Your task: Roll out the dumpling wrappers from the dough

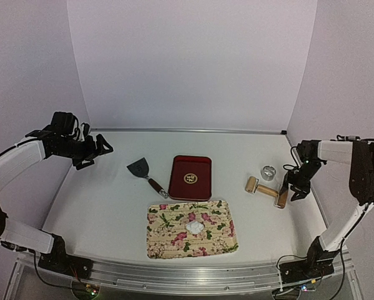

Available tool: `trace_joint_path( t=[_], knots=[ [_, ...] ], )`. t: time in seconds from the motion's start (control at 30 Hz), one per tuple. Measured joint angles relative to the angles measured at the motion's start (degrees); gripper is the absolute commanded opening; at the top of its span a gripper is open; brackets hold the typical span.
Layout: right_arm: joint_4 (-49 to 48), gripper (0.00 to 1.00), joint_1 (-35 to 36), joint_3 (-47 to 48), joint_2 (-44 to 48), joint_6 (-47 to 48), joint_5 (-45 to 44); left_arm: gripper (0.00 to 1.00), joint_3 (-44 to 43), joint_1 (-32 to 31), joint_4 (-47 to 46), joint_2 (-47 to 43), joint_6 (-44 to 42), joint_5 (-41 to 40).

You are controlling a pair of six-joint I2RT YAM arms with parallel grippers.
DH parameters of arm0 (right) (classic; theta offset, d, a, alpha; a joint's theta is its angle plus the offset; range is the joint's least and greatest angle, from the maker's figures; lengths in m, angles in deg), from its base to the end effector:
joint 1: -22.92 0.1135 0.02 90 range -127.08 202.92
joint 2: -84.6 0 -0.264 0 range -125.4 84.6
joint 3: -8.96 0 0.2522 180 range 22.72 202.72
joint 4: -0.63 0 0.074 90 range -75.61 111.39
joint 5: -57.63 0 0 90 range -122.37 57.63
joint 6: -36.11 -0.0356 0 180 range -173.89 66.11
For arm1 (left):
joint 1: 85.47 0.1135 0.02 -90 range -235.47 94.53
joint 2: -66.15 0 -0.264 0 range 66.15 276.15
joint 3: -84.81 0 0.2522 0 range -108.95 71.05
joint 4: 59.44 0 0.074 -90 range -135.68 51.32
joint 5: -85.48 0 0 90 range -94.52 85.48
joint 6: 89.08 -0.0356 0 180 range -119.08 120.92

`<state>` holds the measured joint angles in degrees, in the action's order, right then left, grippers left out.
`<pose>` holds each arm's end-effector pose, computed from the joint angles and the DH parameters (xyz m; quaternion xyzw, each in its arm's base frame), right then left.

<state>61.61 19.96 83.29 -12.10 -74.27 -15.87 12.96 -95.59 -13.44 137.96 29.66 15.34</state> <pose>0.2967 -0.0052 0.1723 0.1917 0.9692 0.1503 0.0350 0.2583 -0.0584 0.2872 -0.0839 0.9116 -0.2736 0.2951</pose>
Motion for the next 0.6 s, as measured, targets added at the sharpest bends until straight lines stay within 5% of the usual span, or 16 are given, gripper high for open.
trace_joint_path(
  t=[0.37, 0.6],
  knots=[
    [-3.3, 0.41, 0.0, 3.8, -9.2, 2.2, -2.9, 1.0, 0.2, -2.6, -3.4, -0.7, -3.0, 3.4],
    [-3.9, 0.08, 0.0, 7.0, -11.4, 4.4, -3.3, 0.99, 3.1, -5.5, -9.1, -5.7, -4.3, 5.7]
  ],
)
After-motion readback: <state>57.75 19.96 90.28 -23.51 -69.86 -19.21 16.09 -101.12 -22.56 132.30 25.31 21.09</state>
